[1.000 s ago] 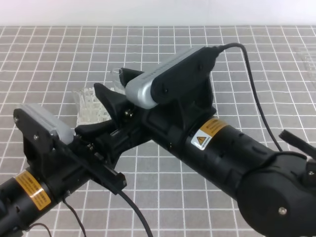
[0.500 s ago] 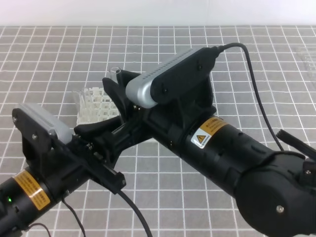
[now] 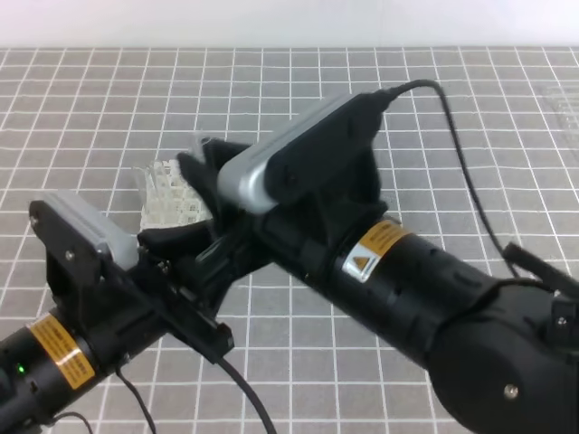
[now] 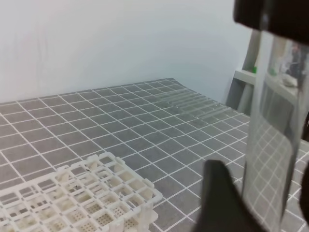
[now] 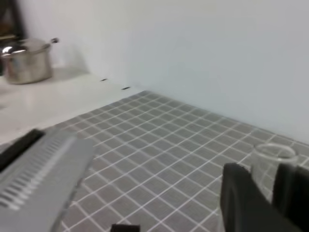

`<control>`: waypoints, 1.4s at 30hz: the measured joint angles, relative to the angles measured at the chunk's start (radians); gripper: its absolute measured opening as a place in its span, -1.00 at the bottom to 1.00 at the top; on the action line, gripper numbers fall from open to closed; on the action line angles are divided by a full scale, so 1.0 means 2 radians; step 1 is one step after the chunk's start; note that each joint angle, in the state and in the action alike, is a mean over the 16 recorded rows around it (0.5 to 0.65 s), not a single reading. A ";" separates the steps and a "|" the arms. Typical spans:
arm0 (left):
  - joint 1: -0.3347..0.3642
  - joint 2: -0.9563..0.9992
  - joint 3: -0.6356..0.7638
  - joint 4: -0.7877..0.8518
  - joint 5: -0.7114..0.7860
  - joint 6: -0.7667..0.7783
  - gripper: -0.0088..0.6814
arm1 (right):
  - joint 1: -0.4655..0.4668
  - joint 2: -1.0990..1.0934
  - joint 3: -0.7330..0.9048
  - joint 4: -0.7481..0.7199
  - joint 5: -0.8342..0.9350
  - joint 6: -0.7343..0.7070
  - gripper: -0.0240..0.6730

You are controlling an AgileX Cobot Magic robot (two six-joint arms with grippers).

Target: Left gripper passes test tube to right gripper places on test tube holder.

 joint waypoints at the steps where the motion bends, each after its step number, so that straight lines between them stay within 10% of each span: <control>1: 0.000 0.000 0.000 -0.002 -0.001 -0.001 -0.21 | 0.000 0.000 0.000 0.001 0.000 -0.002 -0.64; 12: 0.000 -0.023 0.000 -0.032 0.031 -0.015 0.13 | -0.018 -0.023 0.000 0.095 0.014 -0.112 -0.64; 28: 0.000 -0.270 0.000 0.067 0.305 -0.073 -0.81 | -0.058 -0.059 0.000 0.204 0.089 -0.241 -0.64; 42: -0.001 -0.490 0.061 -0.015 0.492 -0.042 -0.89 | -0.058 -0.059 0.000 0.198 0.105 -0.244 -0.64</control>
